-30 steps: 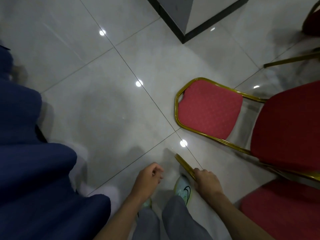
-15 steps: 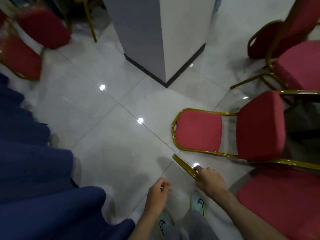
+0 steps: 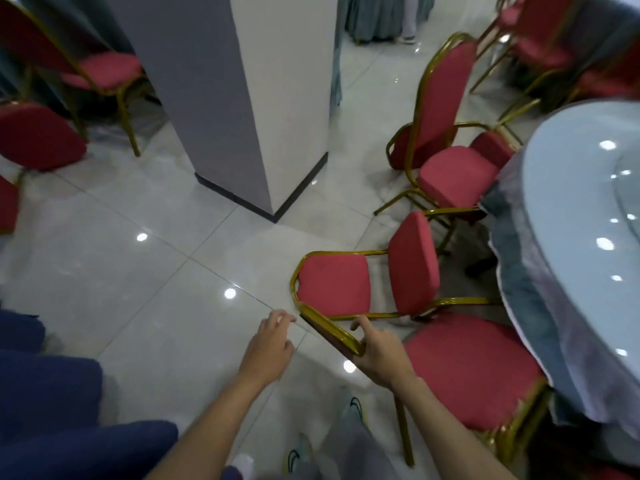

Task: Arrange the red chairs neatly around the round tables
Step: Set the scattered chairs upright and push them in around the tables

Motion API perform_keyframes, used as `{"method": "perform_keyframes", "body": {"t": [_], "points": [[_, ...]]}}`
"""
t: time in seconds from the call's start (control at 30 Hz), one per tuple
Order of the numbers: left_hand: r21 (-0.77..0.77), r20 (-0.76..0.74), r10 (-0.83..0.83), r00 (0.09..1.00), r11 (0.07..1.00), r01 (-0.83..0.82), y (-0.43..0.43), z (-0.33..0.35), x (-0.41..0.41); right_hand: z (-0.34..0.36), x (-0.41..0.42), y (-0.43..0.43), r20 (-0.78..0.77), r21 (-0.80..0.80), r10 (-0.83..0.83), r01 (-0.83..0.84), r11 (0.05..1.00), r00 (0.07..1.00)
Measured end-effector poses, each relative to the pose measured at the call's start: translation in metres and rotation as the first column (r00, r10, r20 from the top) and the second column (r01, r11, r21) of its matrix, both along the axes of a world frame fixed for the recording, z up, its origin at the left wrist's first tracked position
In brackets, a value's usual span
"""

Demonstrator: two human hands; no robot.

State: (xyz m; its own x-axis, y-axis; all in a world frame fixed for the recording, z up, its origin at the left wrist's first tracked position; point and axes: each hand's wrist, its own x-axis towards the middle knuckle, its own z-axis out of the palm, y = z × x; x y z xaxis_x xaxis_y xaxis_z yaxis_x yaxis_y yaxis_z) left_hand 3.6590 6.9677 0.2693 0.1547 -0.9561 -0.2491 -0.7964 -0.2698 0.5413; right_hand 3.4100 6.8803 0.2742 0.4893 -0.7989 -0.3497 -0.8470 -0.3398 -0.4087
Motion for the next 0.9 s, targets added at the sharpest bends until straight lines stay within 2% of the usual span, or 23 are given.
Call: {"method": "perform_keyframes", "body": {"t": [0.07,0.17,0.37,0.47,0.57,0.7,0.9], "points": [[-0.023,0.091,-0.137,0.986,0.990,0.139,-0.012,0.014,0.000,0.018,-0.025,0.016,0.036,-0.025,-0.059,0.059,0.998,0.998],[0.042,0.205,-0.334,0.920,0.942,0.333,-0.030,0.024,-0.014,0.040,-0.064,0.044,0.063,-0.019,-0.133,0.134,0.991,0.989],[0.116,0.271,-0.604,0.749,0.794,0.597,-0.049,0.022,-0.086,0.074,-0.131,0.088,0.154,0.035,-0.251,0.249,0.968,0.956],[0.126,0.277,-0.718,0.639,0.686,0.716,-0.049,0.028,-0.118,0.092,-0.166,0.107,0.156,0.080,-0.302,0.293,0.953,0.940],[0.116,0.248,-0.835,0.491,0.529,0.841,-0.054,0.041,-0.135,0.107,-0.193,0.123,0.152,0.105,-0.323,0.310,0.945,0.934],[0.129,0.234,-0.904,0.357,0.393,0.911,-0.060,0.059,-0.153,0.113,-0.218,0.138,0.148,0.119,-0.353,0.338,0.934,0.924],[0.207,0.255,-0.917,0.308,0.362,0.909,-0.055,0.077,-0.189,0.114,-0.255,0.150,0.172,0.105,-0.348,0.335,0.937,0.921]]}}
